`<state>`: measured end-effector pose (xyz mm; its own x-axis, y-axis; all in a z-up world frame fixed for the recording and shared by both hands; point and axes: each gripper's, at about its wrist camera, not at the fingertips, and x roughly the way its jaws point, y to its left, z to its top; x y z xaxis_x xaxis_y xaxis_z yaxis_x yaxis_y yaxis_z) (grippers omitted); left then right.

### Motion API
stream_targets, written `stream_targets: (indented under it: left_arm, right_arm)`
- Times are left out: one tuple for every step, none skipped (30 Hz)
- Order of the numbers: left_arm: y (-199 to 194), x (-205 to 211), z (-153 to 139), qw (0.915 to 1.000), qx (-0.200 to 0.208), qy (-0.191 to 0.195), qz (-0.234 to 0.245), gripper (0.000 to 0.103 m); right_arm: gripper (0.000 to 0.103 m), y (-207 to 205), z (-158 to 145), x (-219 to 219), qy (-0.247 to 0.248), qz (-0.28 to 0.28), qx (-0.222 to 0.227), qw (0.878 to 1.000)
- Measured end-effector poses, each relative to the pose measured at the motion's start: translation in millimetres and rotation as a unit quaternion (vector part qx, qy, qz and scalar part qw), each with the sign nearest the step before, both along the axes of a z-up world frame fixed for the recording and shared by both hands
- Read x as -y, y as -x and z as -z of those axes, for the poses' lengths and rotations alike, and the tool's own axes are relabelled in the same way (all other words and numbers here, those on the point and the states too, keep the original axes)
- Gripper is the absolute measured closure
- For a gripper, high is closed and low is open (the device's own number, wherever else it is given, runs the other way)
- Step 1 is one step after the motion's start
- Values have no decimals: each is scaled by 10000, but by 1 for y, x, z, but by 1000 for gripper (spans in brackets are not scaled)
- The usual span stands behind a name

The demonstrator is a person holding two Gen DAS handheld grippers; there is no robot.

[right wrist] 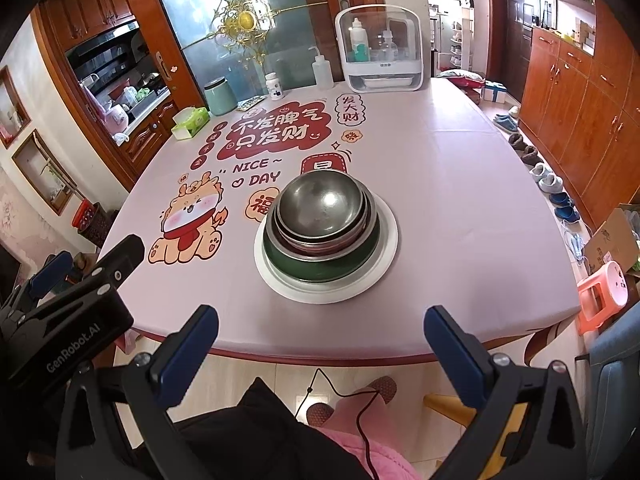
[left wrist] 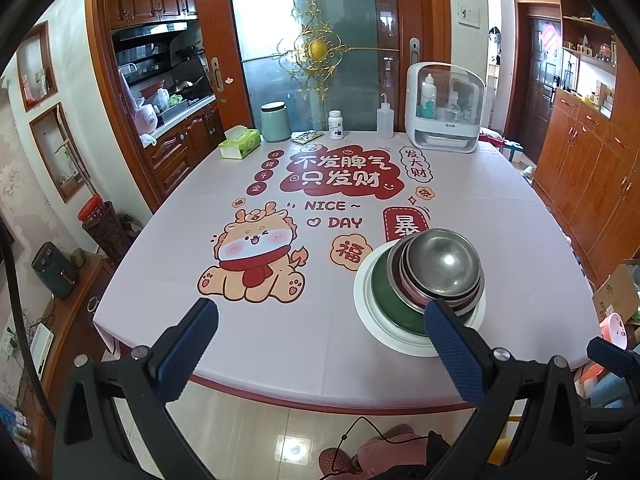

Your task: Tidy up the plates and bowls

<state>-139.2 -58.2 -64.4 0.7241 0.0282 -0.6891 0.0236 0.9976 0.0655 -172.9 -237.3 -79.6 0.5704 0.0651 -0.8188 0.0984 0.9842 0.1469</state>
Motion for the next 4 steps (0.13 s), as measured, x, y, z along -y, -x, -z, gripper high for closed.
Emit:
stream_targets:
  left_arm:
    - [1, -1, 0, 10000, 4, 5, 13, 1]
    - [2, -2, -1, 10000, 10, 2, 14, 1]
    - [2, -2, -1, 10000, 19, 2, 17, 1]
    - [4, -3, -1, 10000, 25, 8, 27, 1]
  right_arm:
    - [0, 1, 0, -1, 3, 9, 8, 10000]
    - [0, 2, -1, -3, 10, 20, 16, 10000]
    - [0, 3, -1, -4, 14, 28, 25, 10000]
    - [0, 5, -3, -5, 17, 38, 31, 10000]
